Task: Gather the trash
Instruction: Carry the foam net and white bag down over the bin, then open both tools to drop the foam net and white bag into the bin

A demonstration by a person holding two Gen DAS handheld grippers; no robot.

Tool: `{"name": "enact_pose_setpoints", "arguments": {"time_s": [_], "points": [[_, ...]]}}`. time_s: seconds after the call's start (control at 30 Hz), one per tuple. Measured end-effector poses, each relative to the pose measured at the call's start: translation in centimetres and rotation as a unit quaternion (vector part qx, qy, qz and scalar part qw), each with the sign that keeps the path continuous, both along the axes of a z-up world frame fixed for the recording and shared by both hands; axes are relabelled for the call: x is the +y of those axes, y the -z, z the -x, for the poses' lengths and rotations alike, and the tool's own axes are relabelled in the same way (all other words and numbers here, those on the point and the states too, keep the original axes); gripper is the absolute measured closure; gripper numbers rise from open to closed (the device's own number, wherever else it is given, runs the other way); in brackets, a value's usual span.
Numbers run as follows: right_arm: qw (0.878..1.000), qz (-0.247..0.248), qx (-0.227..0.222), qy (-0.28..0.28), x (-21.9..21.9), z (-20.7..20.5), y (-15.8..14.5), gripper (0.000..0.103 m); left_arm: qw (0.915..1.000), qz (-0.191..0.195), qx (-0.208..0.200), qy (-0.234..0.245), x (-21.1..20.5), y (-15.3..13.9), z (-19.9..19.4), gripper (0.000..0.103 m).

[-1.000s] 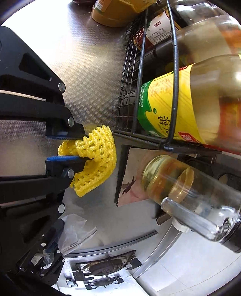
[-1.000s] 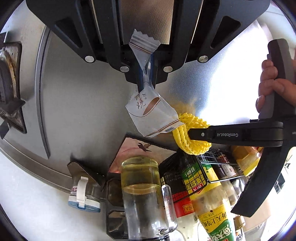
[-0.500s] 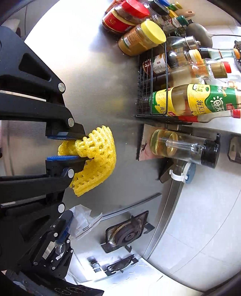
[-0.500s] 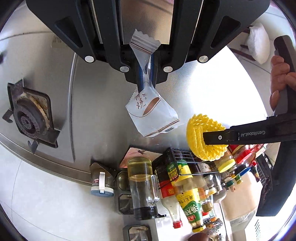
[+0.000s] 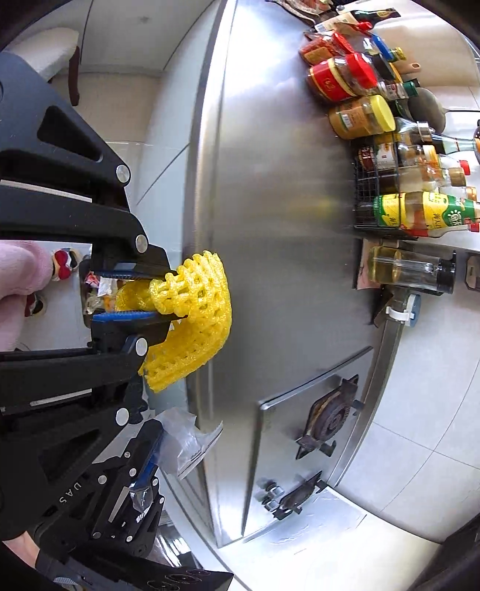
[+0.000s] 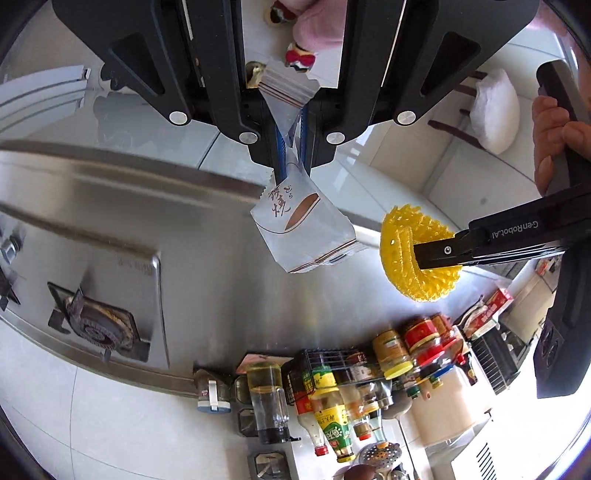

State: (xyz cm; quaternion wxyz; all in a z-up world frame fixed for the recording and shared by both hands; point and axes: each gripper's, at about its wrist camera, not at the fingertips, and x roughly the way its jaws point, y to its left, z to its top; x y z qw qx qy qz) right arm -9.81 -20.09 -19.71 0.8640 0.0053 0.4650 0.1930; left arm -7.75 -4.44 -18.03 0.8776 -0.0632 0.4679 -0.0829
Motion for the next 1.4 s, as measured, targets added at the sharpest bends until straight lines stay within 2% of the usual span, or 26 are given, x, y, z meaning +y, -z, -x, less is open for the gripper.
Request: {"name": "enact_pose_setpoints", "arguments": {"time_s": [0.17,0.33,0.57,0.63,0.8,0.97,1.13,1.3,1.37,1.4], "points": [[0.999,0.002,0.048,0.005,0.2,2.7,4.5,0.095,0.9995,0.004,0.03,0.005,-0.5,4.4,2.9,0.091],[0.994,0.017,0.104,0.013,0.2,3.5,10.4,0.095,0.9973,0.013,0.072,0.003,-0.5,9.7,3.4,0.091],[0.984,0.022,0.172,0.04,-0.7,2.7,19.1,0.094,0.991,0.022,0.132,0.002,-1.1,18.5,1.7,0.091],[0.979,0.007,0.195,0.054,-1.3,2.2,21.8,0.094,0.9887,0.029,0.147,0.004,-1.4,21.0,0.8,0.091],[0.969,0.001,0.236,0.075,-1.8,0.8,28.0,0.094,0.983,0.029,0.181,0.013,-2.5,27.0,-1.2,0.091],[0.961,0.009,0.265,0.084,-1.4,-0.8,33.1,0.092,0.9761,0.046,0.212,0.013,-2.6,32.3,-2.8,0.091],[0.957,0.011,0.276,0.086,-0.8,-2.1,35.9,0.091,0.9681,0.055,0.244,0.014,-2.7,36.0,-4.9,0.09],[0.956,0.027,0.281,0.078,-0.5,-2.8,37.5,0.09,0.9647,0.05,0.257,0.022,-2.5,37.8,-6.3,0.084],[0.957,0.03,0.279,0.077,-0.5,-2.9,37.8,0.078,0.9648,0.046,0.258,0.025,-2.6,37.9,-6.7,0.082],[0.957,0.028,0.277,0.076,-0.6,-3.0,37.8,0.065,0.9648,0.047,0.257,0.026,-2.5,38.0,-6.9,0.079]]}}
